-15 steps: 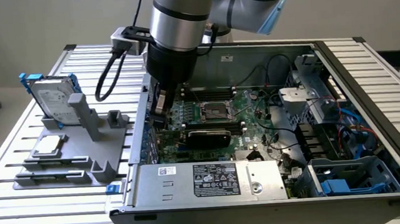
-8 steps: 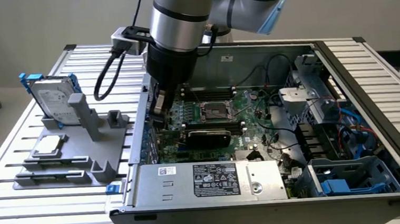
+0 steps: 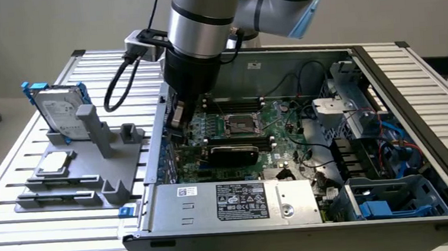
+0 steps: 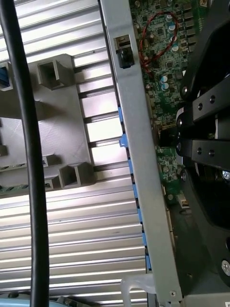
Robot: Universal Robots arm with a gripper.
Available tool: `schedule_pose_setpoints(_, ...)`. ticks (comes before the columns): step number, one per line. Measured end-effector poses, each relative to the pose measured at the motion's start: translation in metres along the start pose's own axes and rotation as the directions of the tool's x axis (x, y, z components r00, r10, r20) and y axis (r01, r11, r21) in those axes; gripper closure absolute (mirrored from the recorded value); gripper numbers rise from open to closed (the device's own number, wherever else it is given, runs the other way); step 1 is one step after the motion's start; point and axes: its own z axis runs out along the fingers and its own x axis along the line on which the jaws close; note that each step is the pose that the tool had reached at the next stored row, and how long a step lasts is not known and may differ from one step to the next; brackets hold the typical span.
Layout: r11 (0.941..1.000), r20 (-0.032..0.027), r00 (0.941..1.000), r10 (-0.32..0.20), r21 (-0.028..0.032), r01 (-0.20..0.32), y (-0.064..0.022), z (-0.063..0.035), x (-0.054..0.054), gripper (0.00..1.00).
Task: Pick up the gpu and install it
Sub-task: 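Press down on the gpu until it lock into place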
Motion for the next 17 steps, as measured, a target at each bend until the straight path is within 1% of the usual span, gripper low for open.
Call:
schedule_pose_setpoints(8, 0.9998, 0.0042, 0.9998, 0.018, -0.0029, -0.017, 0.0004, 0.0002, -0.0001, 0.89)
schedule_pose_setpoints(17, 0.9996, 0.0048, 0.9997, 0.025, -0.0089, -0.025, 0.0007, 0.0000, -0.0001, 0.89)
